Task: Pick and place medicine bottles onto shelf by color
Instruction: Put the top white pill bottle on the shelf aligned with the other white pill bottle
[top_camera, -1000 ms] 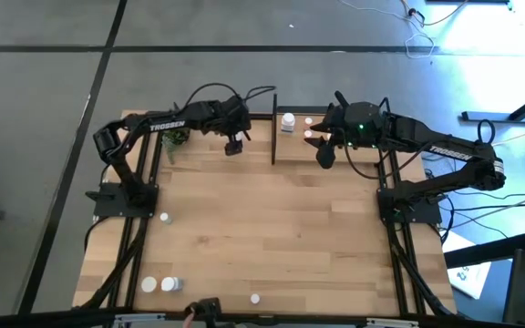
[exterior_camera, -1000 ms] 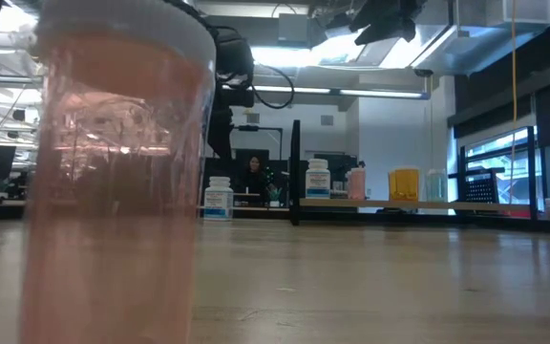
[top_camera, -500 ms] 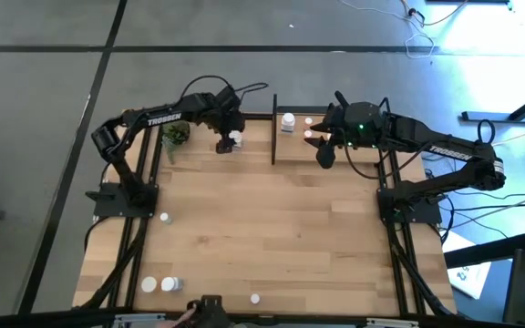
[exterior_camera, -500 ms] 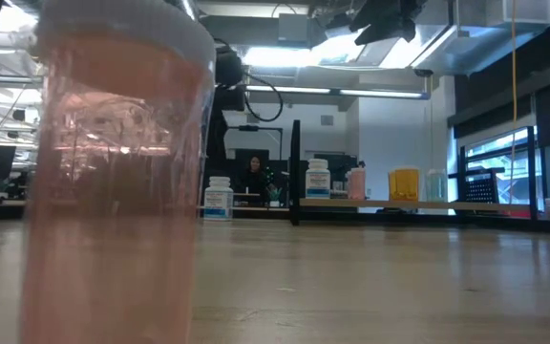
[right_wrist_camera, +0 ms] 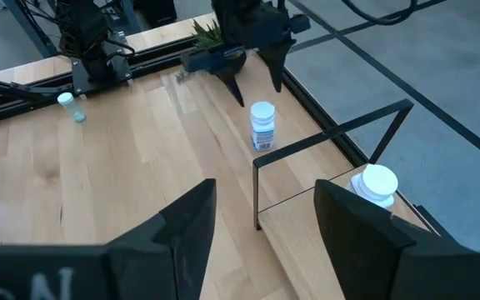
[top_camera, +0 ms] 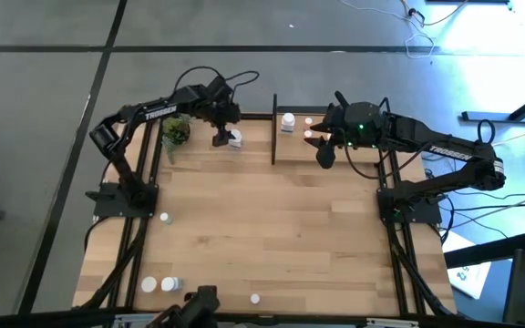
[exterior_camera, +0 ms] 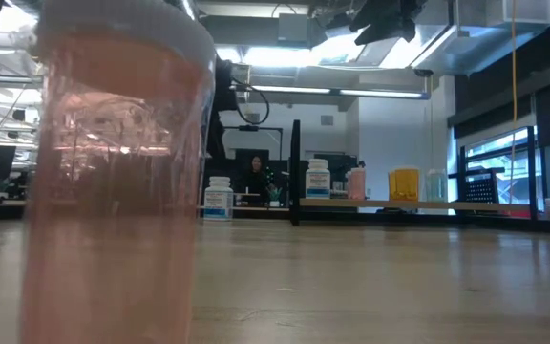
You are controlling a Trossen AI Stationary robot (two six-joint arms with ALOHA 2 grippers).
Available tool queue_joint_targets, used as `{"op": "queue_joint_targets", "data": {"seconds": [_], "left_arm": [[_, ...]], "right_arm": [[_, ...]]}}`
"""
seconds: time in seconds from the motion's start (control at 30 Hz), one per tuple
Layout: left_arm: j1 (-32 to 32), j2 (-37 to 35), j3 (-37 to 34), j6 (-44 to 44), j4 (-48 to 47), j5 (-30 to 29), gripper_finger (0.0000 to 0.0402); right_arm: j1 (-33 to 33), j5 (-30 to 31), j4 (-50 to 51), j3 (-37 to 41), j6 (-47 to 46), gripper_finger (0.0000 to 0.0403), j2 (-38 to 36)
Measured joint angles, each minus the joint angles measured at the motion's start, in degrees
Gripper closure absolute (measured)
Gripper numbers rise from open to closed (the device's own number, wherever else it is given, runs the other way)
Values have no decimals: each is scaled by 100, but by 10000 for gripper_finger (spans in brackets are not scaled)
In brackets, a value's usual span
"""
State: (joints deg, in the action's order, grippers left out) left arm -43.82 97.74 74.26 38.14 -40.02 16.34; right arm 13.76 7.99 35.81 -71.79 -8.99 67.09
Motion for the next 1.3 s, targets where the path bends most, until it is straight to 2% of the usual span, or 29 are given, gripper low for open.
{"op": "queue_joint_targets", "data": {"seconds": [0.4,0.87,1.3], "left_arm": [[45,255,0,8,32,-261,113],[80,550,-5,8,114,-234,113],[86,554,-4,248,237,-483,113]], "right_arm": [[-2,0,0,0,0,198,0],[-2,0,1,0,9,198,0],[0,0,1,0,27,198,0]]}}
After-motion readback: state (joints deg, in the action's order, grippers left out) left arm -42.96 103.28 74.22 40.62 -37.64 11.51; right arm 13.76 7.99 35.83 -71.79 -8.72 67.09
